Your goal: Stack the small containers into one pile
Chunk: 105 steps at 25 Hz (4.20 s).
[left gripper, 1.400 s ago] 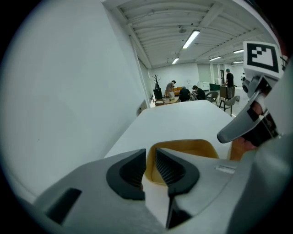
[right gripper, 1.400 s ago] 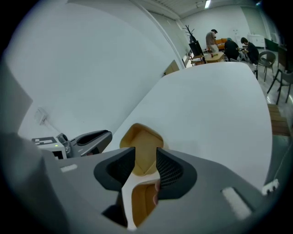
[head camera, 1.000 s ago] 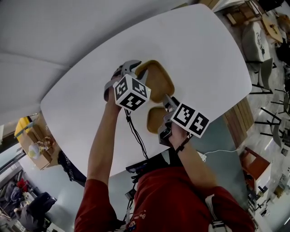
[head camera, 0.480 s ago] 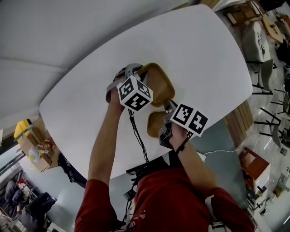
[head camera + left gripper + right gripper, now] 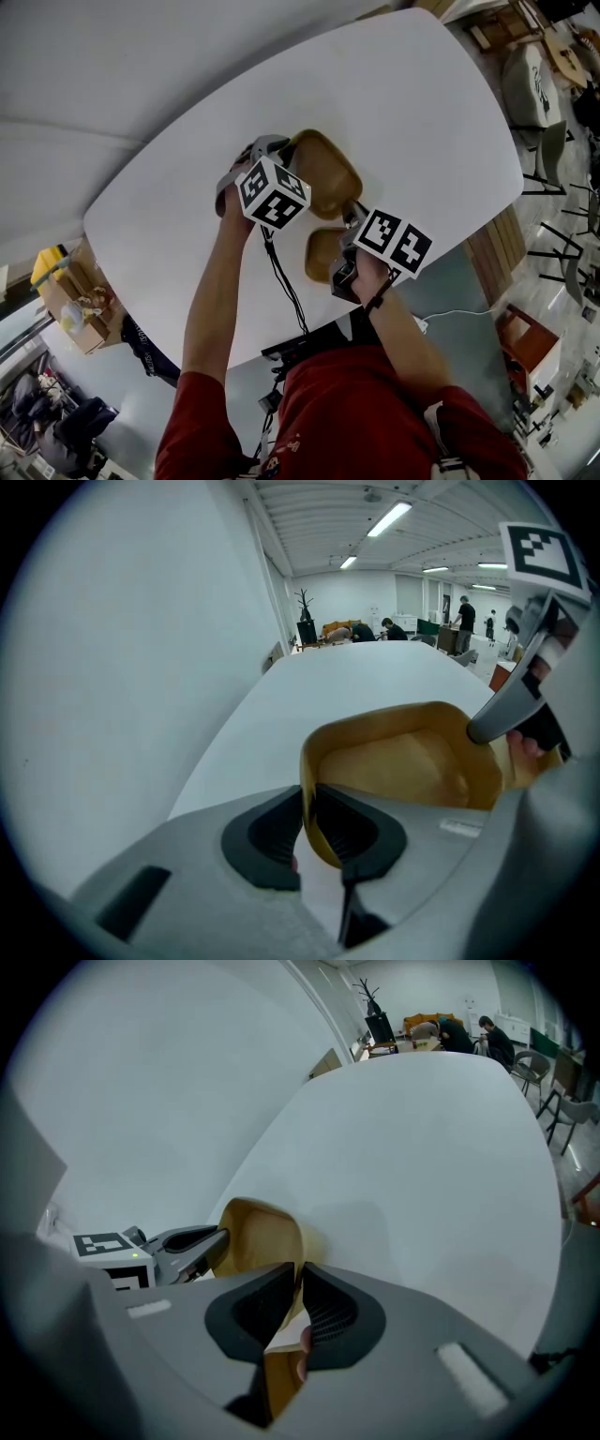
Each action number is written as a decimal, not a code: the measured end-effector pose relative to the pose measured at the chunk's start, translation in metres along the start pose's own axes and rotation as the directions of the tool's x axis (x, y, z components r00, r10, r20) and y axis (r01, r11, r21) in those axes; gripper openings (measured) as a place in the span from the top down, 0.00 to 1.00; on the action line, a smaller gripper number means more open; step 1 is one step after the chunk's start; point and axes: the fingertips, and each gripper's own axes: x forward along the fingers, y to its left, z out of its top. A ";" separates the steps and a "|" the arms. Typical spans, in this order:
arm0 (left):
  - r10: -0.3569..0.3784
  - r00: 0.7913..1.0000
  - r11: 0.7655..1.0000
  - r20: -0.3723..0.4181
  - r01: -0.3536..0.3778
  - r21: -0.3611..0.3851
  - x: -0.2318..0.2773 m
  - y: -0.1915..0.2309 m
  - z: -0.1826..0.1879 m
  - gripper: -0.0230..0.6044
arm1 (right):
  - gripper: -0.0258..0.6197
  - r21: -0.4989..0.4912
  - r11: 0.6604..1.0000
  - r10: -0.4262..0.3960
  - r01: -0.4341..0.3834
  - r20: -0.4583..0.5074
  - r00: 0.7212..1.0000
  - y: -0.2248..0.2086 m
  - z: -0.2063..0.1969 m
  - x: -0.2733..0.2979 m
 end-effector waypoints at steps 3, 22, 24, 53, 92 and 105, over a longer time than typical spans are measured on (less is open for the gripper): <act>0.018 1.000 0.999 0.021 -0.017 -0.039 -0.013 0.002 0.004 0.89 | 0.92 -0.025 1.000 0.004 -0.003 0.023 1.000 0.002 0.007 -0.005; 0.146 0.975 0.942 0.171 -0.084 -0.326 -0.117 -0.019 0.026 0.92 | 0.94 -0.333 0.943 0.091 -0.002 0.252 0.963 0.020 0.041 -0.074; 0.159 0.969 0.933 0.188 -0.085 -0.350 -0.127 -0.025 0.027 0.92 | 0.94 -0.372 0.928 0.106 0.008 0.285 0.953 0.022 0.043 -0.085; 0.288 0.938 0.880 0.192 -0.180 -0.440 -0.220 -0.191 0.026 0.92 | 0.94 -0.614 0.788 0.237 0.047 0.374 0.897 -0.057 -0.013 -0.223; -0.057 0.998 0.898 -0.012 0.046 -0.437 -0.135 -0.192 -0.052 0.90 | 0.94 -0.544 0.833 -0.038 0.097 0.119 0.992 -0.085 -0.048 -0.129; -0.120 0.989 0.891 -0.083 0.071 -0.448 -0.117 -0.198 -0.060 0.89 | 0.93 -0.536 0.841 -0.077 0.069 0.008 0.997 -0.099 -0.050 -0.112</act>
